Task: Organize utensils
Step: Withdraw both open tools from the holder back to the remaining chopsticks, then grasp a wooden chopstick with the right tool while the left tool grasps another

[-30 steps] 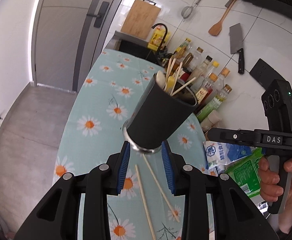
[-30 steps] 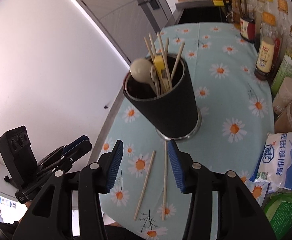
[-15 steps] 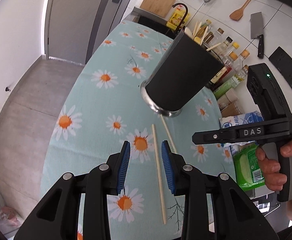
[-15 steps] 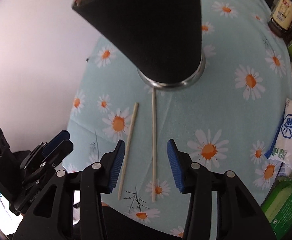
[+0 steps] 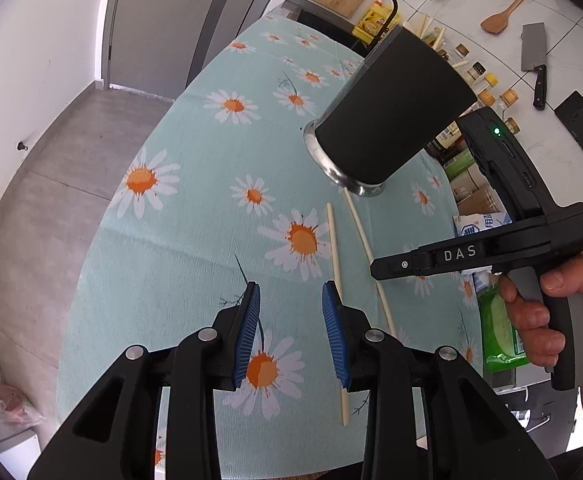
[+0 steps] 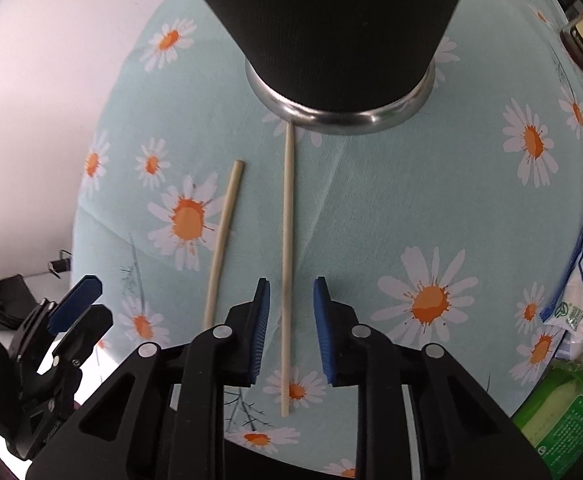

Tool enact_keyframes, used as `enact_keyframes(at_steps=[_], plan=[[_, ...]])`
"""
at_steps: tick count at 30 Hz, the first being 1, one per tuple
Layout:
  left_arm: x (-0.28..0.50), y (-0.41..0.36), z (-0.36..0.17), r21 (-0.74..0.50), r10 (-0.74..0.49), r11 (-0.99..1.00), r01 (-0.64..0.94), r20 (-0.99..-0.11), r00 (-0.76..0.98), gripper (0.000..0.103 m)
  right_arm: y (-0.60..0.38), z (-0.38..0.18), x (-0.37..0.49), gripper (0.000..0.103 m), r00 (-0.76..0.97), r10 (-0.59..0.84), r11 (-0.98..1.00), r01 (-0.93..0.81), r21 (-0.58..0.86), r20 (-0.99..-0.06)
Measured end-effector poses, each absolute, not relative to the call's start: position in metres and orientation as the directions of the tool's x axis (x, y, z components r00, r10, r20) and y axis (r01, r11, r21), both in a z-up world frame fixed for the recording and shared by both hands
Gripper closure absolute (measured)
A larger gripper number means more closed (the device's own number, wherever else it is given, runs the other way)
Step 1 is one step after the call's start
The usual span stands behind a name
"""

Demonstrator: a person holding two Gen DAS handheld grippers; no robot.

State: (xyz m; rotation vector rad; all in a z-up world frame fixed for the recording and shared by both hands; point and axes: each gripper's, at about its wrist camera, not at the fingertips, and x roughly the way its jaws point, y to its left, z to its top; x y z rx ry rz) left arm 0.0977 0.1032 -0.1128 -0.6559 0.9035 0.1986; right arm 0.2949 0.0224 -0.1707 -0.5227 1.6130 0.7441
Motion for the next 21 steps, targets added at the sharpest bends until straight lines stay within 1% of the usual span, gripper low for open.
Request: enact_keyframes(at_steps=[6, 8, 9, 11, 13, 21], plan=[[0.098, 0.102, -0.118, -0.45, -0.12, 0.786, -0.425, -0.784, 0.609, 0.072, 0.036, -0.174, 0.281, 0.081, -0.128, 0.029, 0.665, -0.738, 0.114, -0.991], [0.099, 0.101, -0.119, -0.449, -0.123, 0.787, -0.423, -0.786, 0.606, 0.072, 0.04, -0.174, 0.277, 0.086, -0.109, 0.018, 0.658, -0.747, 0.094, -0.994], [0.1, 0.1, -0.12, -0.447, -0.123, 0.788, -0.423, -0.788, 0.603, 0.072, 0.043, -0.175, 0.273, 0.09, -0.106, 0.027, 0.658, -0.747, 0.098, -0.994], [0.102, 0.099, -0.12, -0.445, -0.125, 0.79, -0.422, -0.79, 0.6, 0.072, 0.047, -0.181, 0.265, 0.093, -0.096, 0.026, 0.663, -0.743, 0.089, -0.995], [0.103, 0.098, -0.12, -0.445, -0.124, 0.79, -0.421, -0.79, 0.6, 0.072, 0.046, -0.18, 0.267, 0.097, -0.096, 0.03, 0.671, -0.736, 0.091, -0.995], [0.114, 0.09, -0.121, -0.425, -0.133, 0.804, -0.415, -0.81, 0.571, 0.072, 0.027, -0.176, 0.282, 0.097, -0.161, 0.102, 0.691, -0.698, 0.186, -0.982]])
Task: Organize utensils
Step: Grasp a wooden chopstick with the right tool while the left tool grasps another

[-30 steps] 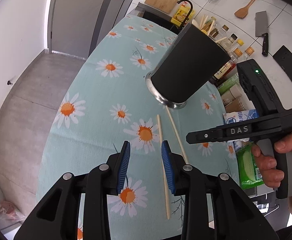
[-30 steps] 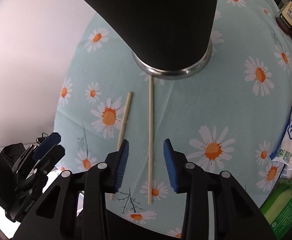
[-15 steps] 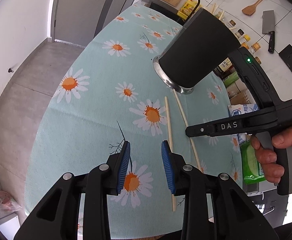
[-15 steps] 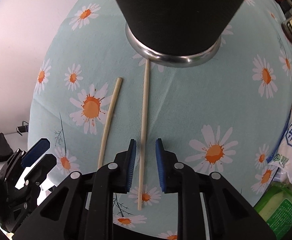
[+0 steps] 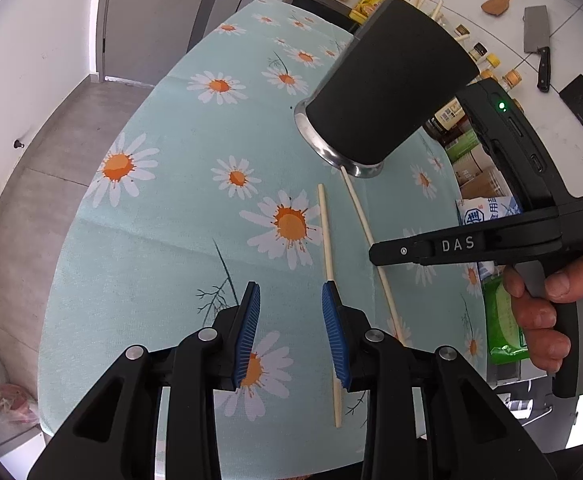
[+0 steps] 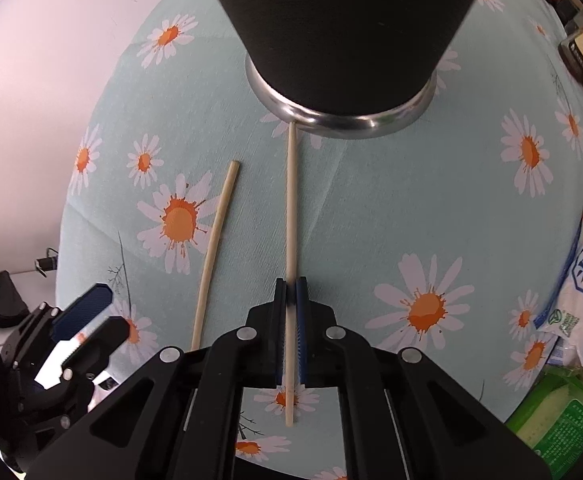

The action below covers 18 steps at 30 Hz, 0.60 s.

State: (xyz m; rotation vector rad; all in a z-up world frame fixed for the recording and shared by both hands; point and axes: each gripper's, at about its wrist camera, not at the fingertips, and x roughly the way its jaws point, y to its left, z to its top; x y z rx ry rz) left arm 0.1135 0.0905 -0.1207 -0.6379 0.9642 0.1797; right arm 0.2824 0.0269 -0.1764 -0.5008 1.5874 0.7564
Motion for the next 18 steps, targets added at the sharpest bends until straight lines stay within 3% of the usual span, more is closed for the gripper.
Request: enact_keyframes(at_steps=[18], plan=[[0.155, 0.057, -0.127, -0.323, -0.158, 0.867, -0.378, -0.9, 0.407, 0.072, -0.063, -0.142, 0.313, 0.097, -0.216, 0.337, 0.728, -0.558, 0.399, -0.917]])
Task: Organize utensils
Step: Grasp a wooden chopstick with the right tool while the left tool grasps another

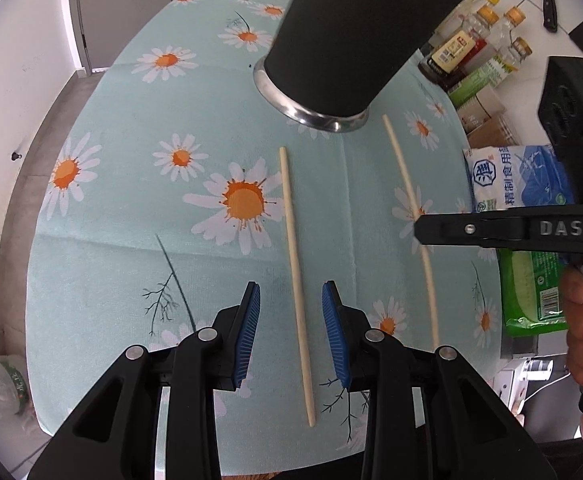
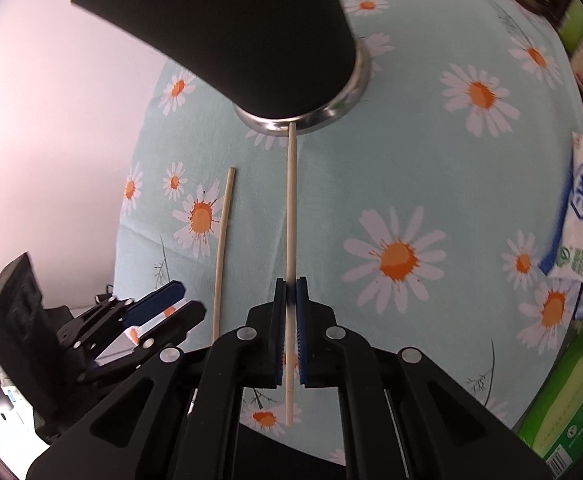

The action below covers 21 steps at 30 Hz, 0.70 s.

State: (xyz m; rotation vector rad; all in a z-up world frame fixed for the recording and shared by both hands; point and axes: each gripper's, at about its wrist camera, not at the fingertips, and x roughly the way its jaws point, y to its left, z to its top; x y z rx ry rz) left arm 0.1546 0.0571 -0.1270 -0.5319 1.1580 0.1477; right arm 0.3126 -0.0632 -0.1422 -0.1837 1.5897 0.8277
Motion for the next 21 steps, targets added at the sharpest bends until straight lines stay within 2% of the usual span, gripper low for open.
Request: enact_keyframes(at_steps=[21], plan=[[0.207, 0.047, -0.139, -0.175, -0.08, 0.9, -0.399, -0.967, 0.242, 0.072, -0.118, -0.122, 0.331, 0.097, -0.22, 0.452, 0.717, -0.487, 0.499, -0.864]])
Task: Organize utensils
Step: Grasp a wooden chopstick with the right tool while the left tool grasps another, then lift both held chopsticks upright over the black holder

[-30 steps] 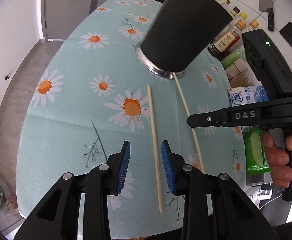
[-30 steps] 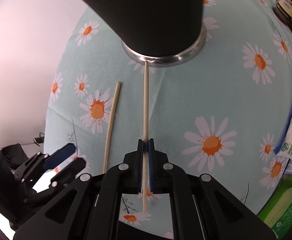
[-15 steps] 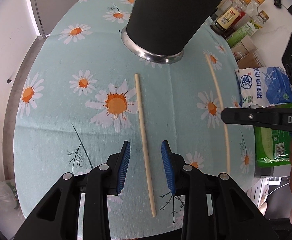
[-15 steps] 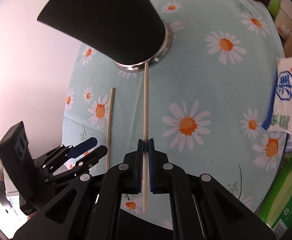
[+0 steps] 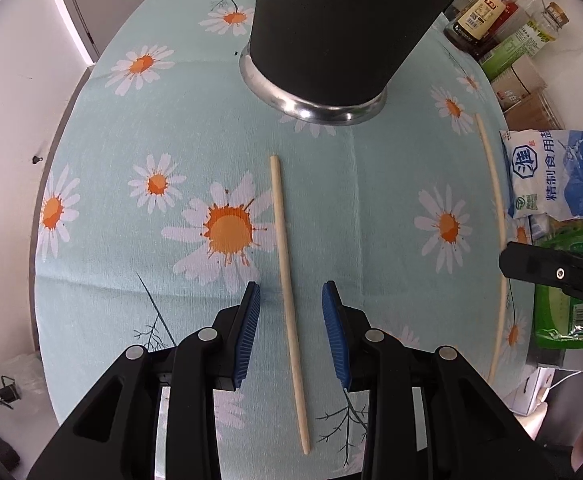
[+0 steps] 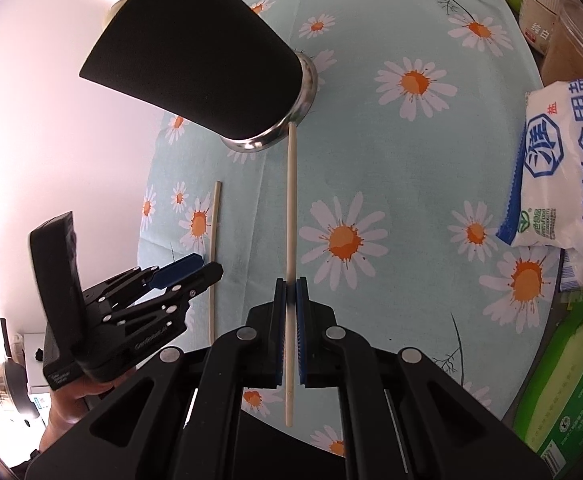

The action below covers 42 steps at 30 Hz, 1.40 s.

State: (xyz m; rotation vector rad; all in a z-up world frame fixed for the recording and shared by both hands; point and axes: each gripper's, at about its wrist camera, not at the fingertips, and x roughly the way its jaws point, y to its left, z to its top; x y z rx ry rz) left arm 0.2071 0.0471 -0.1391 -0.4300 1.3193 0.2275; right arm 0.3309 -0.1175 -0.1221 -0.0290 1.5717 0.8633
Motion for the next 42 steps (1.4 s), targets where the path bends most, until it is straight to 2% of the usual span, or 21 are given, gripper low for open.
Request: enact_keyframes(at_steps=[4, 5, 6, 10, 16, 29, 42], plan=[[0.217, 0.042, -0.14, -0.146, -0.059, 0.908, -0.394, -0.973, 0.223, 0.073, -0.123, -0.122, 0.333, 0.097, -0.225, 0.469, 0.71, -0.479, 0.516, -0.854], [0.221, 0.041, -0.14, -0.146, -0.057, 0.906, -0.396, -0.972, 0.227, 0.08, -0.124, -0.122, 0.334, 0.097, -0.227, 0.472, 0.708, -0.478, 0.52, -0.852], [0.223, 0.041, -0.142, -0.133, -0.044, 0.906, -0.402, -0.974, 0.221, 0.084, -0.124, -0.122, 0.334, 0.097, -0.227, 0.474, 0.707, -0.478, 0.522, -0.851], [0.231, 0.04, -0.143, -0.107, -0.022, 0.906, -0.411, -0.978, 0.207, 0.087, -0.128, -0.122, 0.335, 0.097, -0.229, 0.477, 0.702, -0.482, 0.524, -0.849], [0.235, 0.039, -0.145, -0.068, 0.019, 0.906, -0.417, -0.979, 0.202, 0.098, -0.132, -0.122, 0.334, 0.097, -0.231, 0.477, 0.698, -0.487, 0.525, -0.848], [0.216, 0.049, -0.136, -0.131, -0.016, 0.901, -0.414, -0.963, 0.268, 0.099, -0.117, -0.122, 0.32, 0.097, -0.181, 0.461, 0.708, -0.515, 0.483, -0.869], [0.178, 0.074, -0.081, -0.243, -0.068, 0.902, -0.357, -0.897, 0.436, 0.099, -0.077, -0.1, 0.294, 0.097, -0.116, 0.475, 0.699, -0.552, 0.455, -0.872]])
